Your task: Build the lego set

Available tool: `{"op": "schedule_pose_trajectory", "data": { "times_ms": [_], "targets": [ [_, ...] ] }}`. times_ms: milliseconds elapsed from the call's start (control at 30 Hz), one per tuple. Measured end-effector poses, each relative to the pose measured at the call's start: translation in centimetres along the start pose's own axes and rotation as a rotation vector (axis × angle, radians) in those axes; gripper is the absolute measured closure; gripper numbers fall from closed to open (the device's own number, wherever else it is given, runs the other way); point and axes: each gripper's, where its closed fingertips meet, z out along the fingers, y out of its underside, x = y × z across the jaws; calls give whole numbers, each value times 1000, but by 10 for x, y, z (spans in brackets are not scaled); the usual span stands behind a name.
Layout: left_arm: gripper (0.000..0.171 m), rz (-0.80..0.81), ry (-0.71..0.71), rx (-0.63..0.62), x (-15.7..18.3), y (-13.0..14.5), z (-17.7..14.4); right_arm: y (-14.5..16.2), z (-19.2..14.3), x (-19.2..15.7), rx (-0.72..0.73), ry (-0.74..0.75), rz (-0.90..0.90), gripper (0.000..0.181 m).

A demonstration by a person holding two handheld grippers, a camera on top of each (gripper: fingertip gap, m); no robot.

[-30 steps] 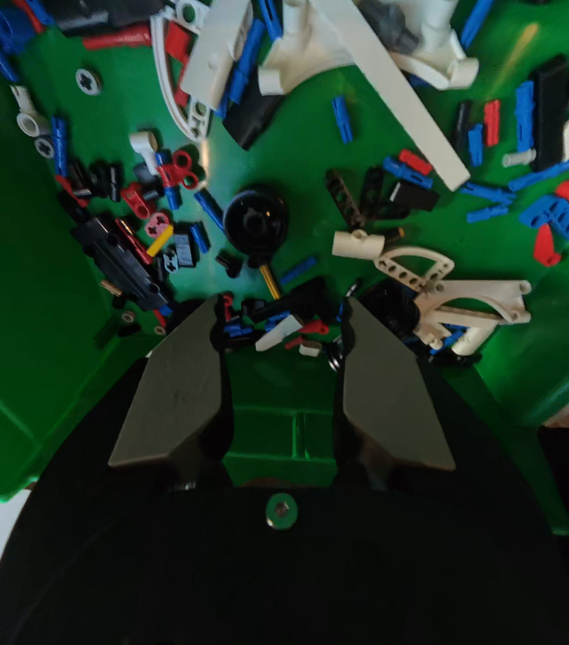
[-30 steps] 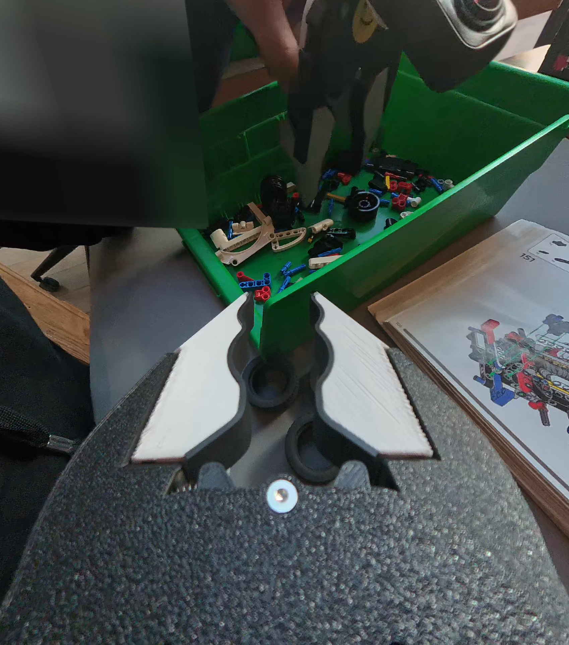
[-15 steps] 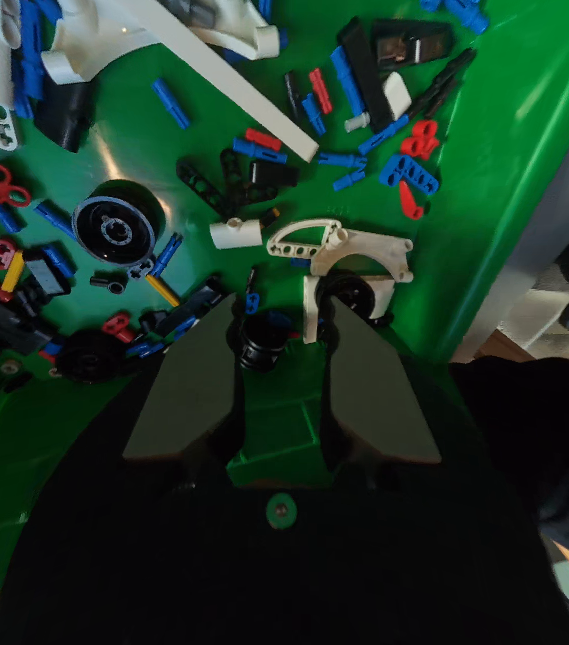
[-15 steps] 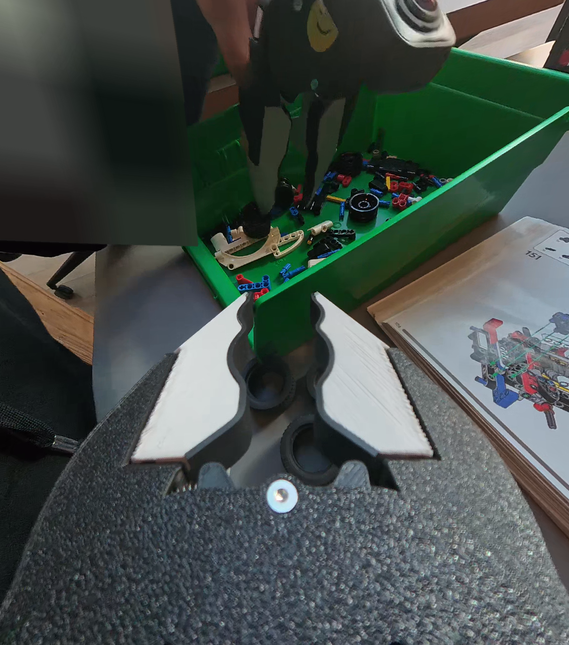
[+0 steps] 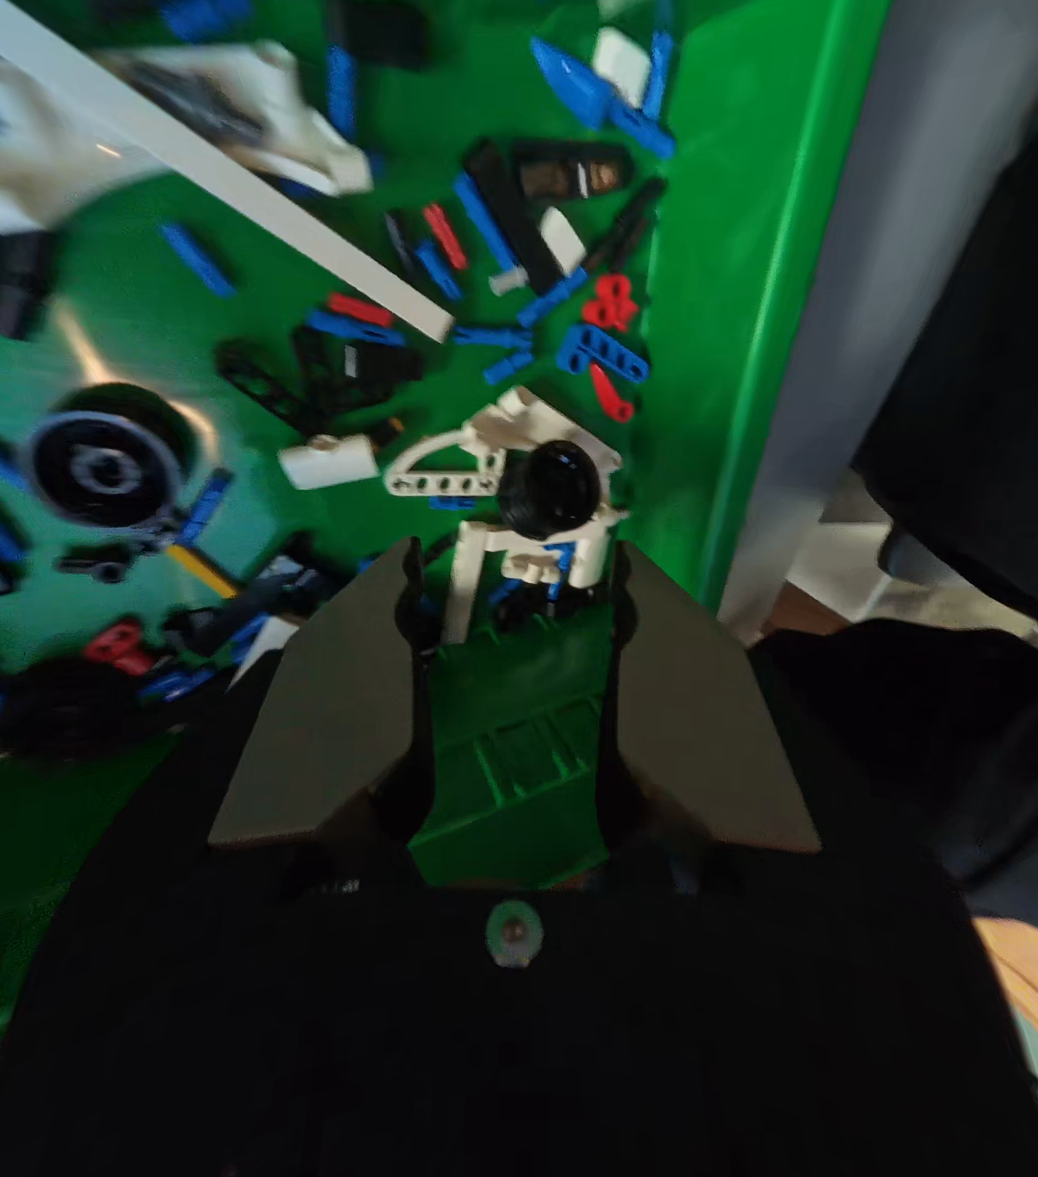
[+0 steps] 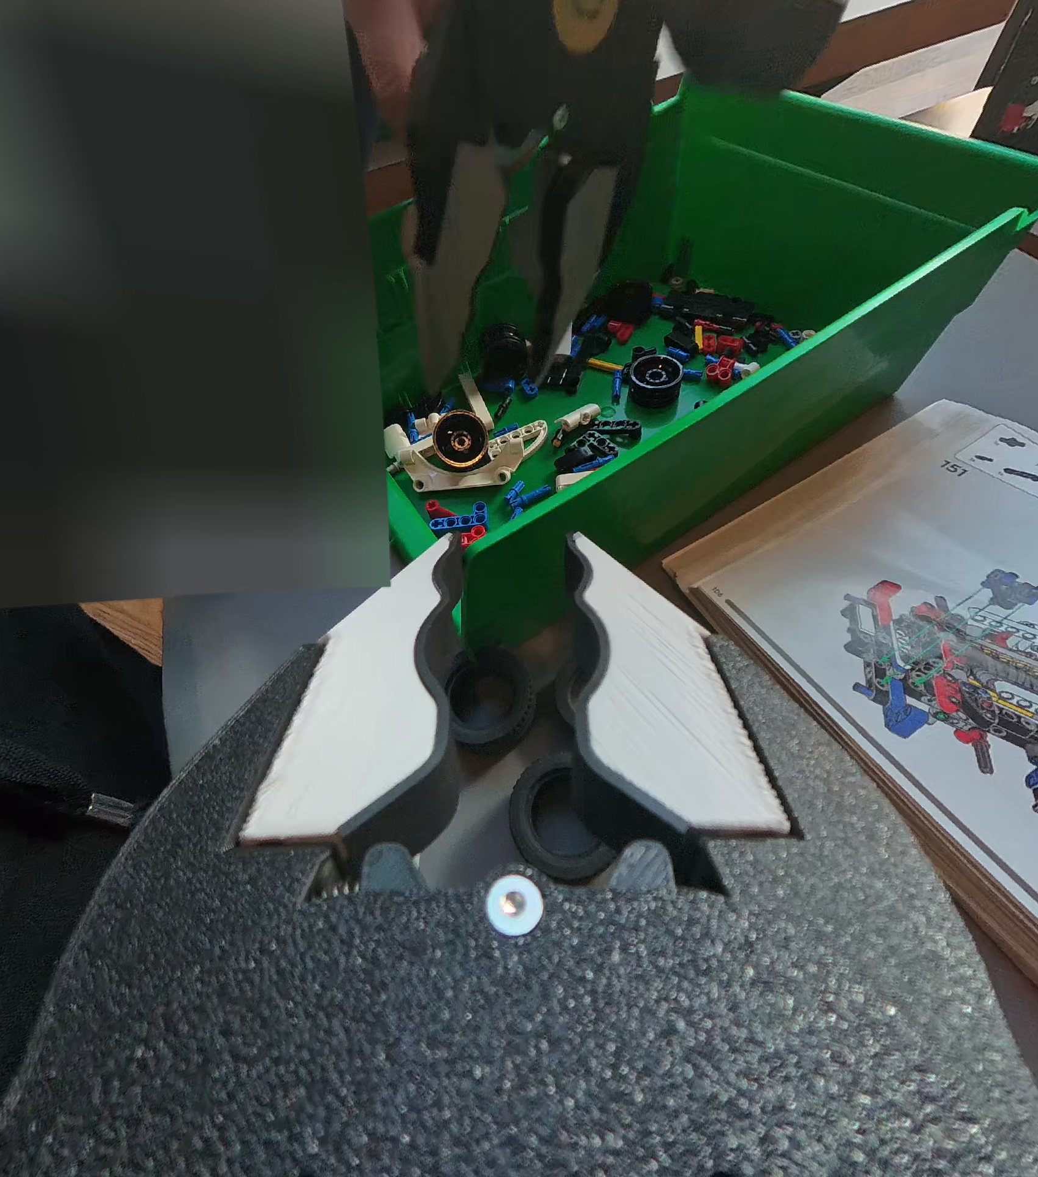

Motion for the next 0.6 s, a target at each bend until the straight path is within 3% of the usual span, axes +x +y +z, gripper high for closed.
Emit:
{"op": "schedule_pose_trajectory", "data": {
  "times_ms": [67,133,167,233,300,400,467,533,600],
  "targets": [
    [116,0,11,-150,7,16,18,-1,0,0,4,1,0,149],
    [136,43,-58,-234,-2,19,28,-3,-1,0,14,5,-1,150],
    [142,66,-67,-224,-4,14,29,-3,-2,0,18,6,-1,150],
    [171,84,-69,-123,-5,-2,17,-3,-3,0,23,5,2,150],
    [161,88,-44,8,-1,-18,1,-2,-4,0,22,4,5,150],
    [166,94,-193,158,-27,-39,-22,-1,-5,0,16,9,3,150],
    [158,86,-103,147,-15,-37,-19,-1,-5,0,12,15,-1,151],
    [141,126,0,58,4,-24,-4,-2,-5,1,10,20,-4,150],
    [129,173,-24,-11,6,-16,7,-2,-5,1,13,22,-2,150]
  ]
}}
